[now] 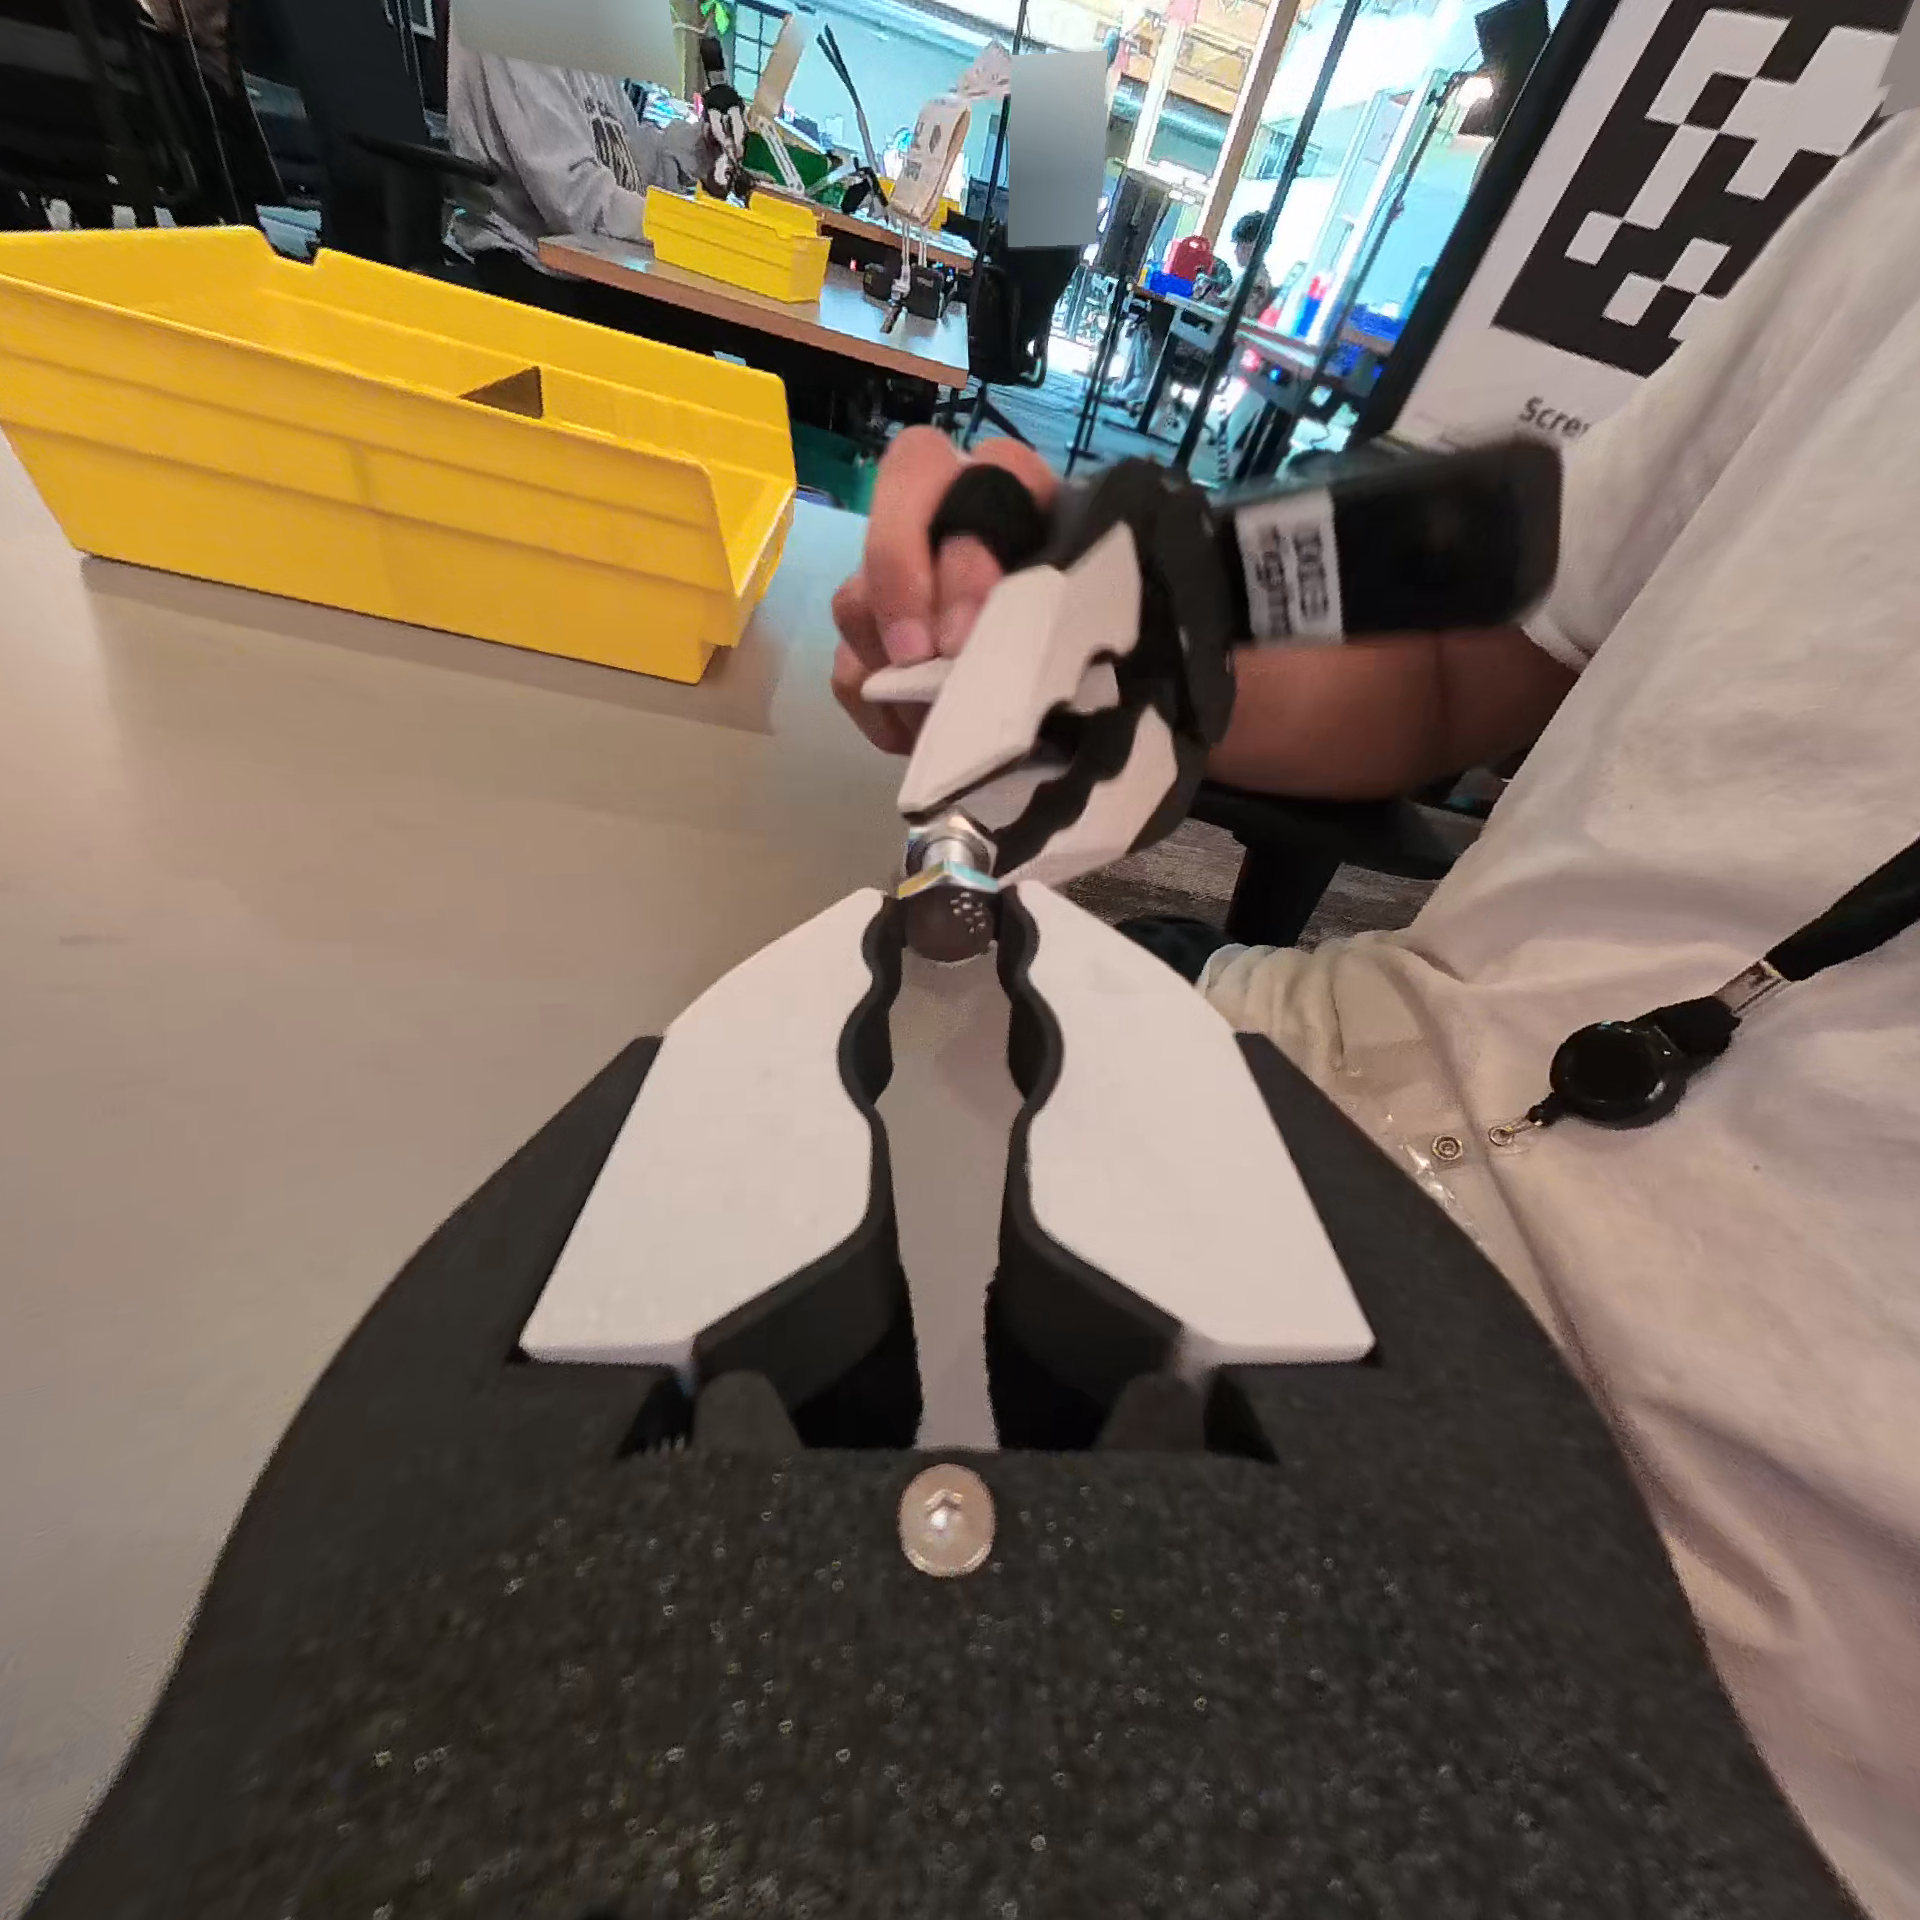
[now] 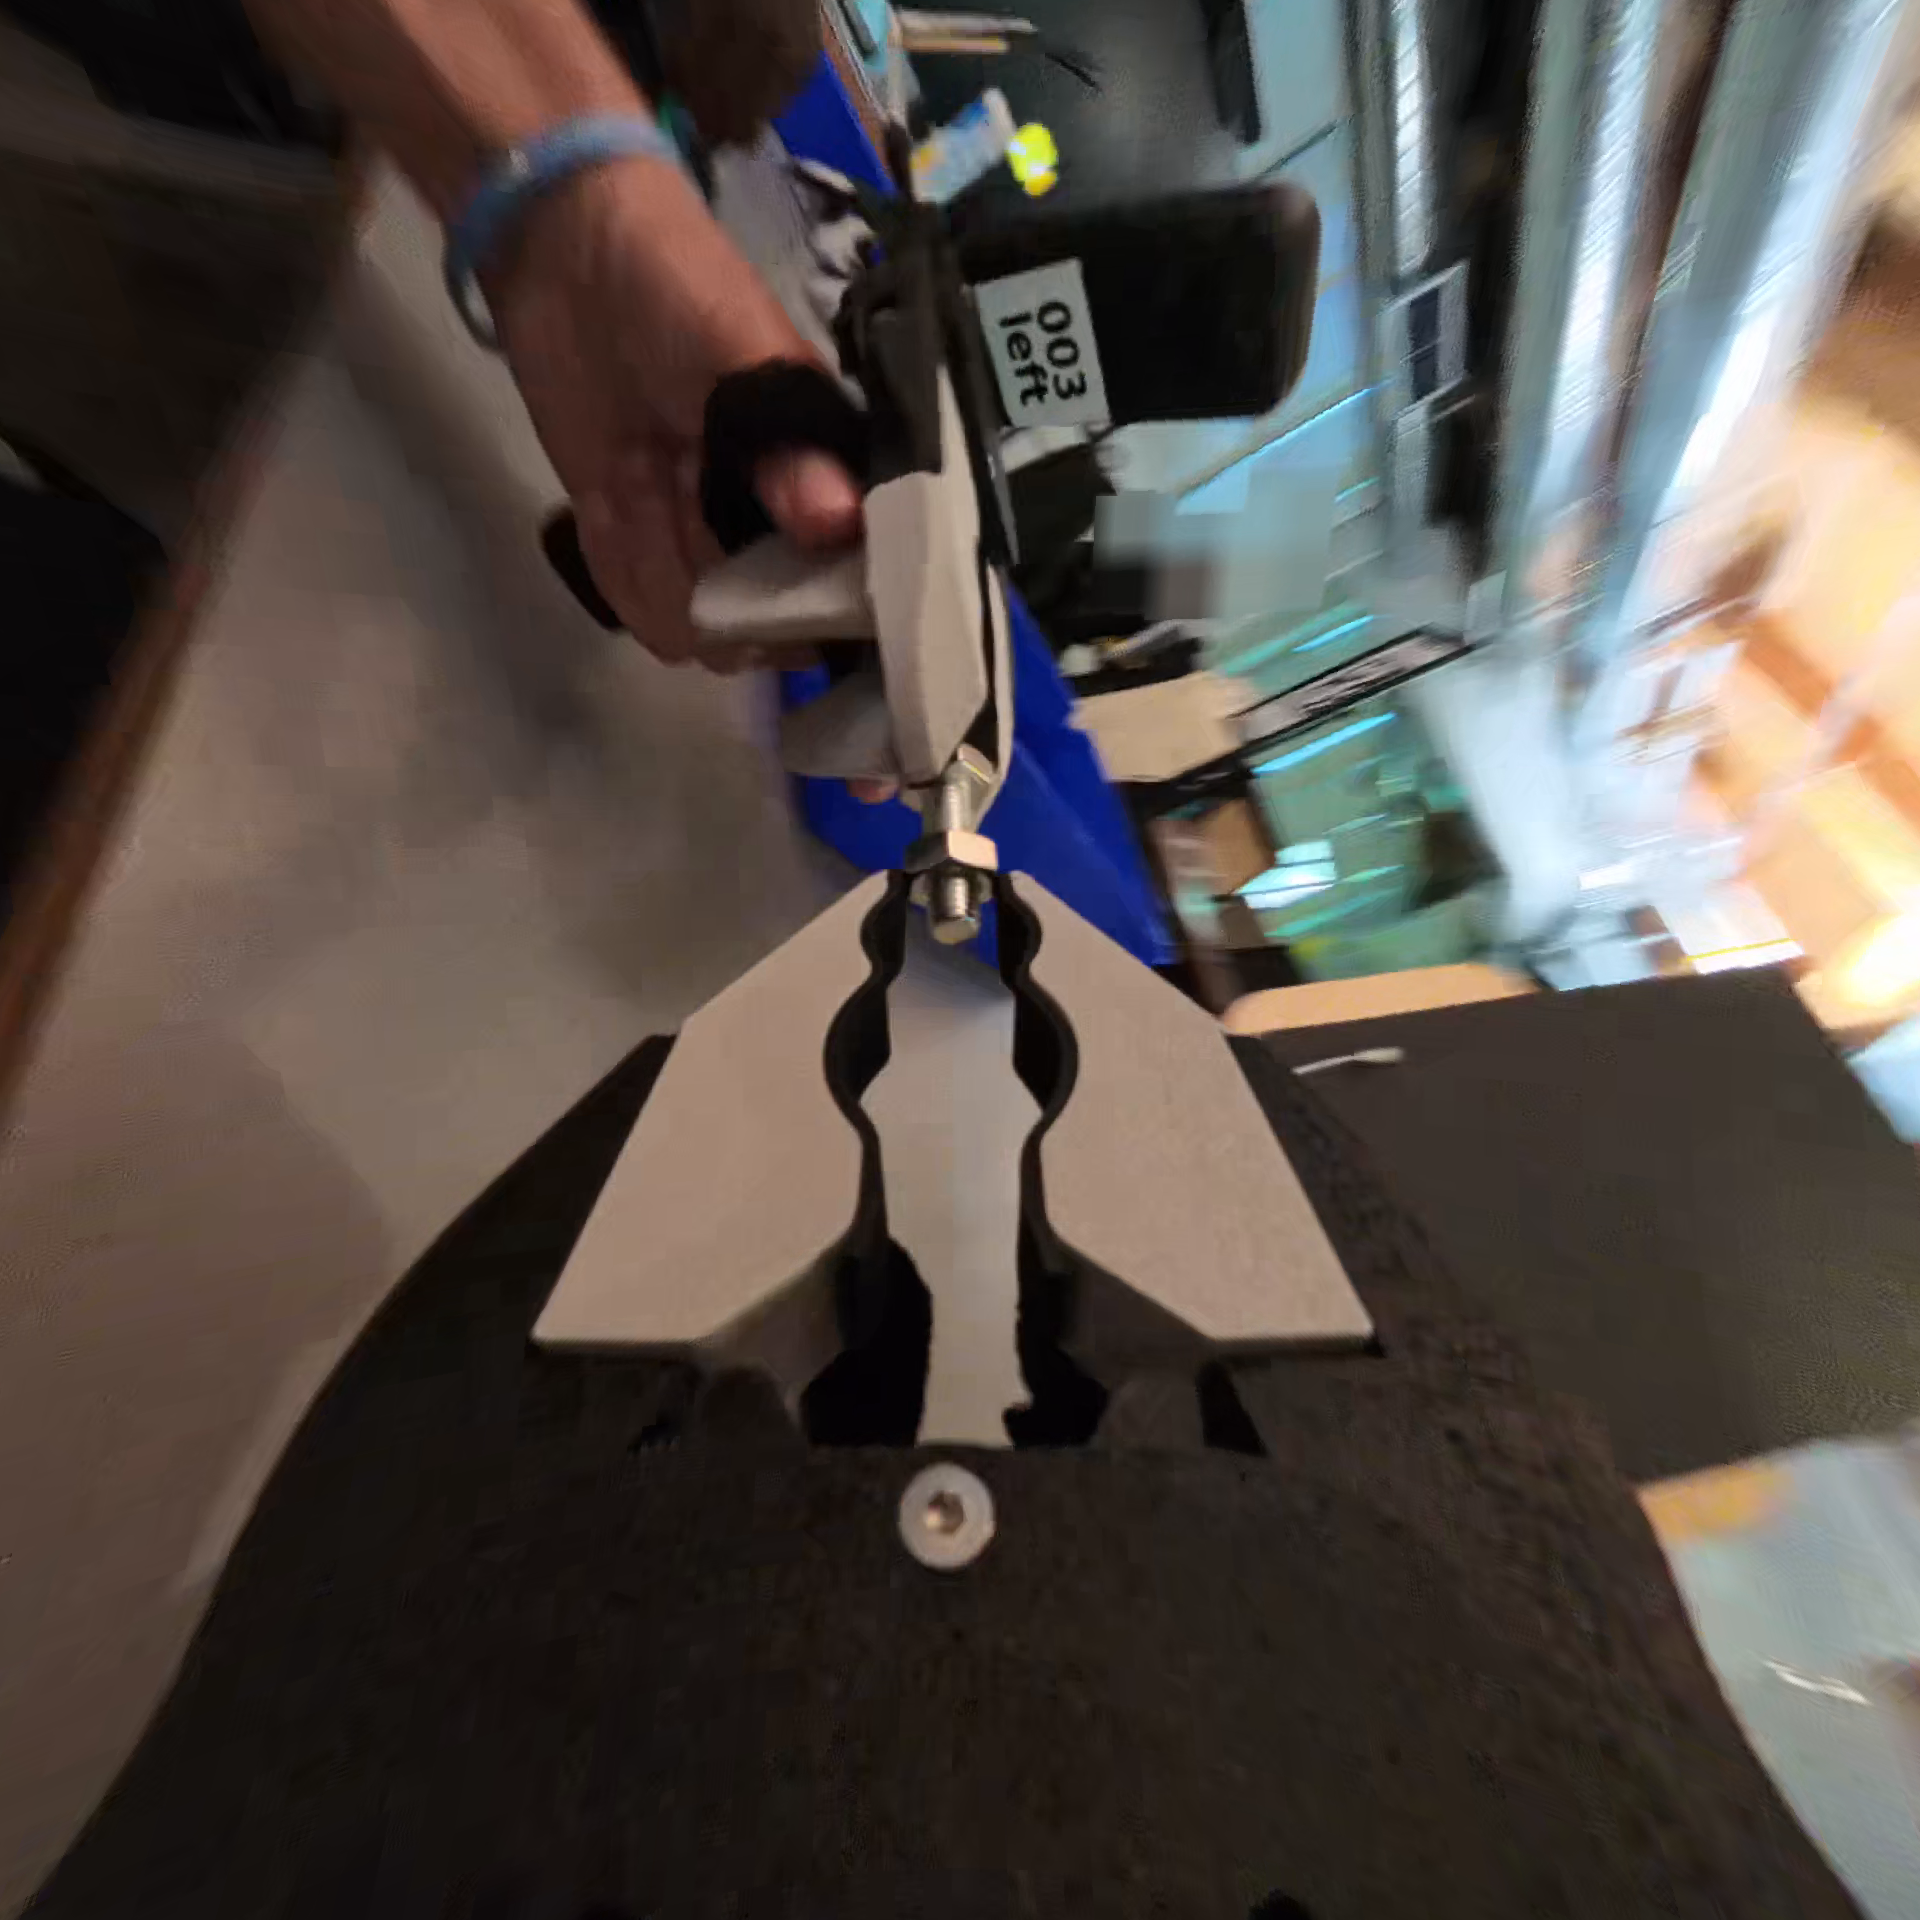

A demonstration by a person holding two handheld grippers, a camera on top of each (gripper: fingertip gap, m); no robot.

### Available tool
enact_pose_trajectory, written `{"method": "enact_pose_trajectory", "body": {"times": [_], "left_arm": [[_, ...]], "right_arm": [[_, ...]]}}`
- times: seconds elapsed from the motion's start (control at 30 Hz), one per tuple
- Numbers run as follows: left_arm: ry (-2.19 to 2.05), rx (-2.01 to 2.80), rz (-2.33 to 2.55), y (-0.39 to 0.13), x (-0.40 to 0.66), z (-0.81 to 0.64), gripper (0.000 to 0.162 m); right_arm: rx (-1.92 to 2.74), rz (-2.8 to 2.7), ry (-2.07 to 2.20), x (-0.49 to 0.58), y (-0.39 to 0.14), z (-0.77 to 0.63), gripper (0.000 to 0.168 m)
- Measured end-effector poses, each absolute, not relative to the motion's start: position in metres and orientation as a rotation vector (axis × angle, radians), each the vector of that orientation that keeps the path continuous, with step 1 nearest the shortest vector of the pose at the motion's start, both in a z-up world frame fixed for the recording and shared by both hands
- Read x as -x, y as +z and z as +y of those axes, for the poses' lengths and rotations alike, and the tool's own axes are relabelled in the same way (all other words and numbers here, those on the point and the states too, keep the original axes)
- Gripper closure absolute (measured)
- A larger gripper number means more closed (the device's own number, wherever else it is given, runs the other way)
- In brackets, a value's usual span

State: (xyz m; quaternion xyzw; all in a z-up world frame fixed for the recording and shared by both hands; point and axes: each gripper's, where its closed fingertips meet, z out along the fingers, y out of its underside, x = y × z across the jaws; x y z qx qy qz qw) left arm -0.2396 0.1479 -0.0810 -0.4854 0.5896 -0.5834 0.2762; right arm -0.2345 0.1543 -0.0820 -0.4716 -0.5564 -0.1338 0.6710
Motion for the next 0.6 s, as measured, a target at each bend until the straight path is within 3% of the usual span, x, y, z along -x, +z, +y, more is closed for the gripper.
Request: {"method": "enact_pose_trajectory", "body": {"times": [0.1,0.23,0.33,0.43,0.53,0.6], "left_arm": [[-1.556,1.301,1.567,-0.079,0.241,0.151,0.144],[-1.486,1.278,1.533,-0.076,0.240,0.159,0.145],[-1.382,1.231,1.517,-0.075,0.241,0.168,0.144],[-1.258,1.148,1.511,-0.074,0.241,0.174,0.144],[-1.140,1.088,1.546,-0.080,0.240,0.175,0.144],[-1.077,1.065,1.577,-0.085,0.238,0.173,0.144]], "right_arm": [[1.067,-1.226,-0.430,0.235,-0.080,0.158,0.147],[1.227,-1.071,-0.163,0.224,-0.072,0.165,0.134],[1.504,-0.852,0.371,0.214,-0.076,0.174,0.129],[1.700,-0.554,1.141,0.217,-0.077,0.173,0.137],[1.738,-0.309,1.864,0.223,-0.076,0.163,0.133],[1.751,-0.221,2.125,0.225,-0.080,0.157,0.132]]}}
